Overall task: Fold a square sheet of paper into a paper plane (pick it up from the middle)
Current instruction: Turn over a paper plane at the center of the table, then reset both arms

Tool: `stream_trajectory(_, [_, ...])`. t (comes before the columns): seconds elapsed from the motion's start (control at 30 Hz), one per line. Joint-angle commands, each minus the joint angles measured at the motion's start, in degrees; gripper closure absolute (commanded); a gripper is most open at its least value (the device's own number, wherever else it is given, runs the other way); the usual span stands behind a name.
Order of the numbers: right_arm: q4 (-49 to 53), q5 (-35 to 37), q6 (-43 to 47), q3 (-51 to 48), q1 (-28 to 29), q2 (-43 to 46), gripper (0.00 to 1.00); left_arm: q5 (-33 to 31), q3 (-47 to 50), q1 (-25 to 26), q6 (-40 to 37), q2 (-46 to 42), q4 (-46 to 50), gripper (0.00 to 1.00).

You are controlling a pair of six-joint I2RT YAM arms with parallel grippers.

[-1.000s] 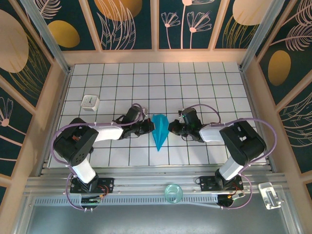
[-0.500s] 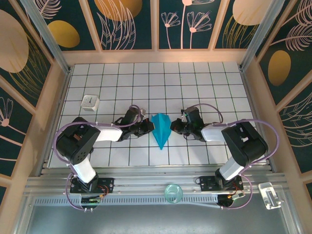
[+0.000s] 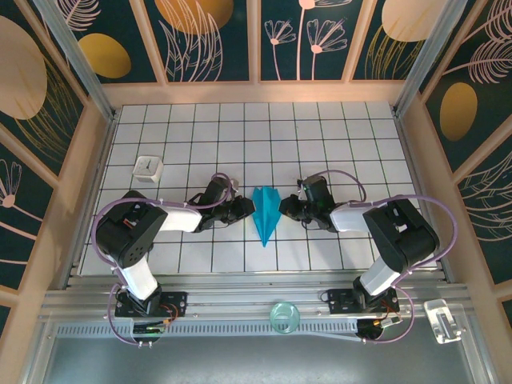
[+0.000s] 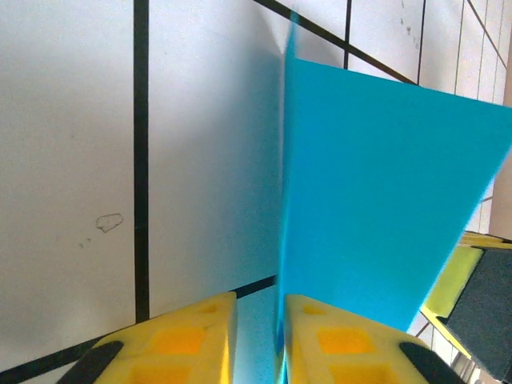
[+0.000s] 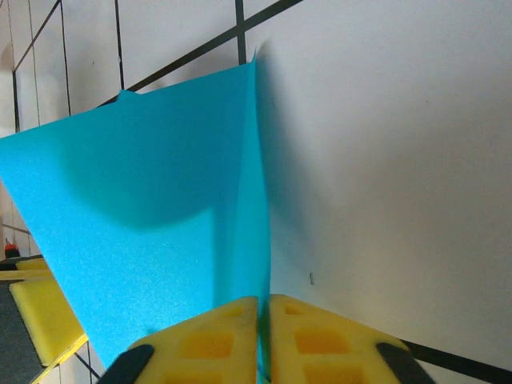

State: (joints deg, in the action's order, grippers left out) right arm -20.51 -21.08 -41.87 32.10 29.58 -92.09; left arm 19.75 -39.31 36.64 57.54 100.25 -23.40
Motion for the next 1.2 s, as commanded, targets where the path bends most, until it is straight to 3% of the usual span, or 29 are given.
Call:
stream_trajectory(0.0, [0.38,-0.19,1.13,0.52,-0.55,0.50,0.85,1.39,0.02,-0.52,0.28,-1.60,-0.70,0.72])
stream_trajectory(0.3, [2.54,-0.75,1.57,0.81,-2.56,4.85,0.71,0.62,0.37,-1.81,-1.41,-7.50,2.14,0.58])
stream_trajectory(0.43, [6.96,1.03,4.06,1.76,-5.57,9.26,0.61,-4.50,-0.74,-3.46,-7.39,-12.91,8.00,0.48])
stream_trajectory(0.63, [20.49,18.60,14.76,7.97,-8.63,15.88,0.42,-20.98,-2.31,-7.03,-20.28,-23.66,17.41,0.29])
stream_trajectory(0.83, [23.73,42.24,21.34,10.76,-11.46,18.04,0.09,-40.16,-0.17,-12.48,-30.17,-33.79,17.94,0.05])
stream_trajectory(0.93, [20.72,50.83,23.26,9.25,-13.67,18.09,0.02,-50.78,3.05,-14.32,-36.05,-37.51,14.10,0.01])
stream_trajectory(1.03, [14.24,56.81,25.12,5.68,-17.04,17.71,0.01,-59.55,8.04,-16.51,-41.41,-39.14,7.79,0.01])
stream_trajectory(1.1, [8.76,58.83,27.13,2.78,-19.44,16.82,0.01,-61.63,11.36,-18.81,-44.47,-38.87,2.85,0.01])
stream_trajectory(1.17, [2.98,56.24,28.70,-0.77,-22.19,16.01,0.01,-60.88,14.82,-21.57,-46.71,-37.29,-2.22,0.01])
